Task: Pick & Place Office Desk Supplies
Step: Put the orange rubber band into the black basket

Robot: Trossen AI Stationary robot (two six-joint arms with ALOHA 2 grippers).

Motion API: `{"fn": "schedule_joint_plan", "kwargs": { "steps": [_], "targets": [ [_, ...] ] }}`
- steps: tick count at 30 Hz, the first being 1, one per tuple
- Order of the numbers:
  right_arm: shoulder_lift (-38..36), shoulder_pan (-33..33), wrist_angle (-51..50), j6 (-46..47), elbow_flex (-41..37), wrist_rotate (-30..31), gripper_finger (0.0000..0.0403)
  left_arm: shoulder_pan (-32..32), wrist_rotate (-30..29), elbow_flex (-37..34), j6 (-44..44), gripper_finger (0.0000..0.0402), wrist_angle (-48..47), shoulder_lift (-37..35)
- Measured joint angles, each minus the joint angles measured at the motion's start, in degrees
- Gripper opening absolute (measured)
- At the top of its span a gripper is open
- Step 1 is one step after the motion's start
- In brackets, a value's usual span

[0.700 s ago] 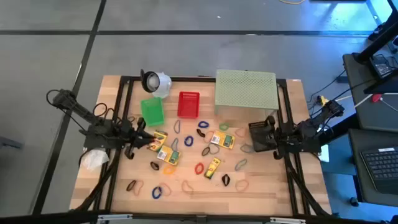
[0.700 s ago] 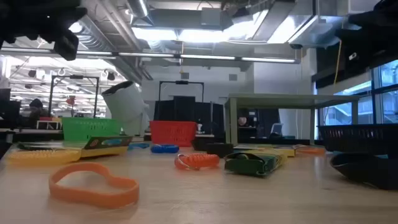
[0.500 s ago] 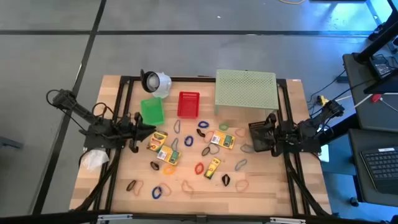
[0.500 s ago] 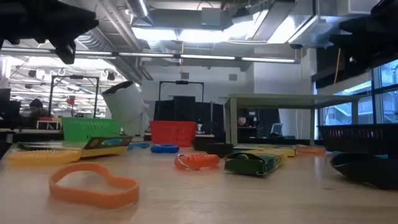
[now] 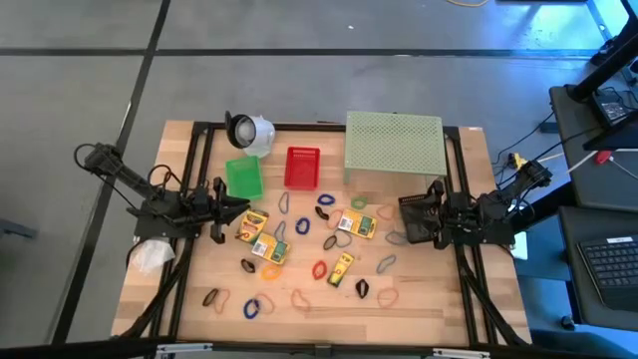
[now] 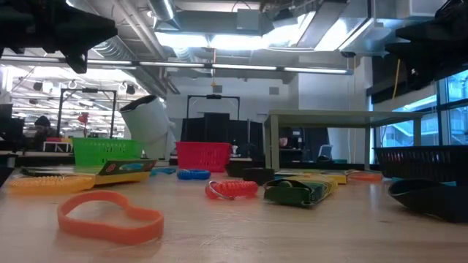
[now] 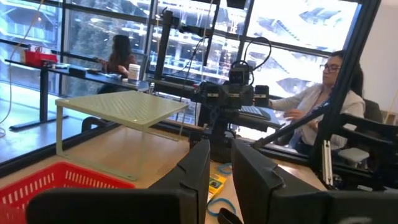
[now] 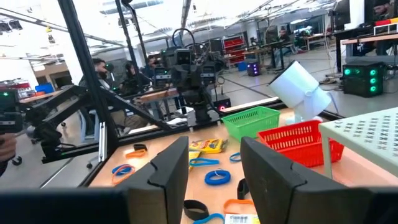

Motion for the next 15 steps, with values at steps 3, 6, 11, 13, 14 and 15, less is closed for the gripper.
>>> {"fn": "schedule_joint_plan", "kwargs": {
  "steps": [3, 6, 11, 13, 14, 15],
  "targets": [
    [0.00, 0.00, 0.00, 0.17, -0.02, -0.01, 0.0149, 0.02, -0.79, 0.00, -0.07, 0.0059, 0.02, 0.00],
    [0.00, 0.00, 0.00, 2.39, -0.01, 0.59, 0.0149, 0.02, -1.20, 0.00, -0.04, 0.0059, 0.02, 0.00],
    [0.00, 0.00, -0.04, 4.61, -0.02, 0.92, 0.0149, 0.02, -4.39, 0.00, -0.02, 0.0059, 0.00, 0.00],
    [0.00, 0.00, -0.04, 4.66, -0.02, 1.65, 0.0149, 0.02, -6.17, 0.00, 0.47, 0.0059, -0.27, 0.00],
    [0.00, 0.00, -0.04, 4.65, -0.01, 1.91, 0.0149, 0.04, -6.82, 0.00, 0.78, 0.0059, -0.60, 0.01],
    [0.00, 0.00, -0.04, 4.63, -0.02, 1.95, 0.0149, 0.04, -7.16, 0.00, 0.90, 0.0059, -0.97, 0.00]
  ]
}}
